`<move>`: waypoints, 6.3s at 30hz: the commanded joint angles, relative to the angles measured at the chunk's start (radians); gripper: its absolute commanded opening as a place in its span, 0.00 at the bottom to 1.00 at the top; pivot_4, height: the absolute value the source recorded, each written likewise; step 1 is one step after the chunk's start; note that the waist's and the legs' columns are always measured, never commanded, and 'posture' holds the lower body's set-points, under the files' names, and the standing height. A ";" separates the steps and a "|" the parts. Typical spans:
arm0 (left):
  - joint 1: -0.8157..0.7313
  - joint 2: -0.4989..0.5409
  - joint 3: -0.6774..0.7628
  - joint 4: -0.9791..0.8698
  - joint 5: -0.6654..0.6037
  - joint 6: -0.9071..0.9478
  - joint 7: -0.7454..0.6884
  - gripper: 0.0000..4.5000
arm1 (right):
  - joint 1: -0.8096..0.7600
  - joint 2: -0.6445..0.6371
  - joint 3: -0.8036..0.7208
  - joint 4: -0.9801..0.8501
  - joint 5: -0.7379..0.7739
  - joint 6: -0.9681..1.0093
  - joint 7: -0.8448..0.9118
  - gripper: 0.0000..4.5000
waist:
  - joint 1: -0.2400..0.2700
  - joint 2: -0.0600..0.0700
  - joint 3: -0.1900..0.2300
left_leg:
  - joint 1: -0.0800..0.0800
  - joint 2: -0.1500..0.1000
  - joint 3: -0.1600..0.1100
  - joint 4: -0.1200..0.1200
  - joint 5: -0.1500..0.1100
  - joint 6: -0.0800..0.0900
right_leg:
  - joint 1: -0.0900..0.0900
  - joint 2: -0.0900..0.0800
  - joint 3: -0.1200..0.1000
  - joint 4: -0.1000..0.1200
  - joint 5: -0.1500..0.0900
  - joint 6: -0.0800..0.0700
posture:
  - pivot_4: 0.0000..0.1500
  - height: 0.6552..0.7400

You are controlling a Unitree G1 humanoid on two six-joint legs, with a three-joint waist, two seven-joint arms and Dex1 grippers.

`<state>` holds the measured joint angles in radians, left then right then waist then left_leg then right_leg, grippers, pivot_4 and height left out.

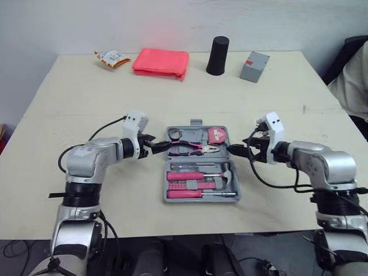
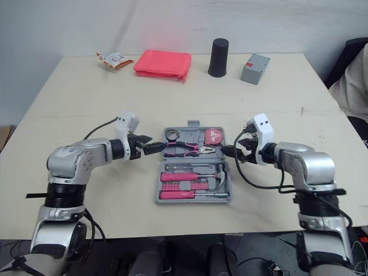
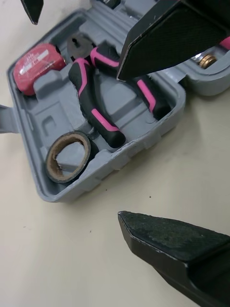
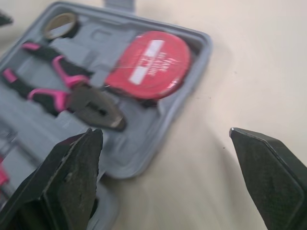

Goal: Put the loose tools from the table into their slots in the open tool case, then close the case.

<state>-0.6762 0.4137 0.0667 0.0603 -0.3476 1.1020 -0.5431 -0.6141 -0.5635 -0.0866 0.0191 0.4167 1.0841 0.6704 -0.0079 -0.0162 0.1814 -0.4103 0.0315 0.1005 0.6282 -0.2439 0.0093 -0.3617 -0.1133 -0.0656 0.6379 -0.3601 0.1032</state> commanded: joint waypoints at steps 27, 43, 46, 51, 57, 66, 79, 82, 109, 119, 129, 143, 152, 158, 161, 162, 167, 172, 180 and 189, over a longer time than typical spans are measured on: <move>-0.008 -0.040 -0.086 0.045 -0.005 -0.044 0.012 0.00 | -0.071 0.097 0.009 0.014 -0.003 0.054 -0.161 0.01 | 0.003 0.000 0.000 | 0.004 0.000 0.002 -0.001 0.000 0.001 | 0.002 -0.001 0.002 0.001 0.000 0.000 | 1.00 0.95; 0.071 -0.009 -0.116 0.019 0.205 -0.800 -0.014 0.00 | 0.086 0.083 0.047 -0.118 -0.176 -0.529 -0.151 0.01 | 0.003 -0.001 0.000 | -0.012 0.000 0.006 0.000 0.002 0.001 | -0.015 0.000 0.002 0.007 0.001 0.001 | 1.00 0.95; 0.148 0.010 -0.126 0.012 0.270 -0.970 0.000 0.00 | 0.169 0.078 0.070 -0.106 -0.262 -0.727 -0.173 0.01 | 0.004 -0.001 0.000 | -0.012 0.000 0.006 0.001 0.002 0.002 | -0.015 0.000 0.002 0.006 0.001 0.001 | 1.00 0.95; 0.295 0.007 -0.110 -0.057 0.325 -1.116 0.061 0.00 | 0.294 0.080 0.076 -0.057 -0.367 -1.050 -0.222 0.01 | 0.004 -0.001 0.000 | -0.011 0.000 0.007 0.002 0.001 0.003 | -0.014 -0.001 0.003 0.003 0.000 0.001 | 1.00 0.95; 0.430 -0.015 -0.055 -0.231 0.269 -1.037 0.110 0.18 | 0.436 0.075 0.014 -0.053 -0.322 -1.289 -0.189 0.08 | 0.004 -0.001 0.000 | -0.009 0.000 0.006 0.001 0.002 0.003 | -0.014 -0.001 0.003 0.006 0.001 0.002 | 1.00 0.95; 0.948 0.315 0.572 -0.774 -0.643 -0.324 -0.034 0.88 | 0.855 -0.318 -0.257 -0.662 0.300 -0.734 0.135 0.88 | -0.018 0.000 0.003 | -0.006 0.002 -0.005 -0.001 0.000 0.003 | -0.004 -0.001 0.007 -0.001 -0.001 -0.002 | 1.00 0.95; 0.293 0.360 0.028 -0.208 -0.182 -0.480 -0.078 0.36 | 0.796 -0.417 -0.091 -0.612 0.247 -0.529 0.209 0.46 | 0.033 -0.003 0.004 | -0.001 0.001 -0.005 -0.014 0.000 -0.001 | 0.004 -0.001 0.002 -0.022 0.006 -0.008 | 1.00 0.95; 0.119 0.294 -0.100 -0.021 -0.067 -0.571 -0.134 0.05 | 0.761 -0.408 -0.021 -0.607 0.207 -0.520 0.213 0.11 | 0.036 -0.003 0.004 | -0.004 0.000 -0.004 -0.013 0.000 -0.001 | 0.001 0.001 -0.002 -0.014 0.004 -0.010 | 1.00 0.95; -0.296 0.026 -0.207 0.554 0.147 -0.938 -0.663 0.00 | 0.606 -0.246 0.010 -0.430 -0.056 -0.535 0.065 0.02 | 0.033 -0.009 0.007 | -0.016 -0.001 0.006 0.009 0.005 0.011 | -0.013 -0.001 -0.006 -0.001 0.011 0.004 | 1.00 0.95; -0.302 -0.217 -0.321 0.304 0.126 -0.611 -0.526 0.00 | 0.734 -0.233 -0.076 -0.536 0.034 -0.492 0.099 0.02 | 0.032 -0.009 0.007 | -0.016 -0.003 0.002 0.019 0.002 0.016 | -0.005 0.000 -0.008 -0.002 0.012 0.007 | 1.00 0.95; -0.168 -0.169 -0.636 0.481 0.438 -0.679 -0.440 0.00 | 0.760 -0.211 -0.074 -0.595 0.045 -0.457 0.067 0.02 | 0.026 -0.008 -0.023 | 0.009 0.005 0.000 0.013 -0.015 0.012 | 0.022 -0.001 -0.009 -0.017 0.011 0.004 | 1.00 0.95; -0.168 -0.198 -0.596 0.419 0.411 -0.684 -0.434 0.00 | 0.618 -0.183 0.001 -0.577 0.065 -0.398 0.062 0.02 | 0.030 -0.006 -0.030 | 0.008 0.008 -0.003 0.012 -0.016 0.014 | 0.022 -0.001 -0.003 -0.018 0.007 -0.003 | 1.00 0.95; -0.169 -0.201 -0.594 0.360 0.409 -0.680 -0.433 0.00 | 0.543 -0.154 0.107 -0.491 -0.002 -0.408 0.041 0.02 | 0.030 -0.005 -0.029 | 0.007 0.007 -0.004 0.008 -0.015 0.014 | 0.021 -0.001 -0.004 -0.020 0.006 -0.004 | 1.00 0.95; -0.165 -0.207 -0.598 0.338 0.410 -0.670 -0.435 0.00 | 0.530 -0.121 0.142 -0.450 -0.041 -0.413 0.018 0.02 | 0.021 -0.005 -0.029 | 0.007 0.007 -0.004 0.007 -0.015 0.014 | 0.021 -0.001 -0.004 -0.019 0.006 -0.004 | 1.00 0.95; -0.160 -0.209 -0.599 0.329 0.413 -0.669 -0.436 0.00 | 0.525 -0.107 0.148 -0.444 -0.053 -0.415 0.015 0.02 | 0.014 -0.005 -0.029 | 0.008 0.007 -0.004 0.007 -0.015 0.013 | 0.021 -0.001 -0.004 -0.019 0.006 -0.004 | 1.00 0.95; -0.158 -0.211 -0.600 0.326 0.413 -0.669 -0.437 0.00 | 0.524 -0.103 0.151 -0.440 -0.058 -0.417 0.014 0.02 | 0.011 -0.005 -0.030 | 0.008 0.007 -0.004 0.007 -0.015 0.013 | 0.021 -0.001 -0.004 -0.019 0.006 -0.004 | 1.00 0.95; -0.153 -0.216 -0.610 0.318 0.421 -0.672 -0.448 0.00 | 0.520 -0.085 0.157 -0.423 -0.072 -0.419 0.008 0.02 | 0.007 -0.006 -0.030 | 0.008 0.007 -0.004 0.006 -0.015 0.012 | 0.021 -0.002 -0.004 -0.020 0.006 -0.004 | 1.00 0.95; -0.135 -0.198 -0.658 0.309 0.476 -0.736 -0.454 0.00 | 0.535 -0.069 0.176 -0.420 -0.085 -0.410 0.002 0.02 | 0.007 -0.006 -0.030 | 0.008 0.007 -0.004 0.005 -0.016 0.009 | 0.020 -0.002 -0.003 -0.021 0.006 -0.004 | 1.00 0.95; -0.094 -0.177 -0.711 0.311 0.562 -0.846 -0.468 0.00 | 0.532 -0.044 0.169 -0.426 -0.086 -0.409 -0.006 0.02 | 0.006 -0.005 -0.030 | 0.008 0.007 -0.005 0.001 -0.016 0.008 | 0.021 -0.002 -0.004 -0.025 0.006 -0.005 | 1.00 0.95; -0.102 -0.248 -0.594 0.232 0.450 -0.770 -0.512 0.00 | 0.632 -0.171 0.086 -0.575 0.002 -0.332 0.084 0.02 | 0.035 -0.001 -0.030 | 0.005 0.007 -0.006 0.000 -0.018 0.013 | 0.020 -0.002 -0.007 -0.029 0.004 -0.008 | 1.00 0.95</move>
<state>-0.8303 0.1815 -0.4781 0.2738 0.1389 0.2609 -0.9789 0.0126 -0.7156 0.0482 -0.5084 0.3888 0.7487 0.7358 0.0269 -0.0176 0.1511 -0.4063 0.0383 0.0940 0.6280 -0.2629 0.0226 -0.3423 -0.1154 -0.0733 0.6091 -0.3559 0.0953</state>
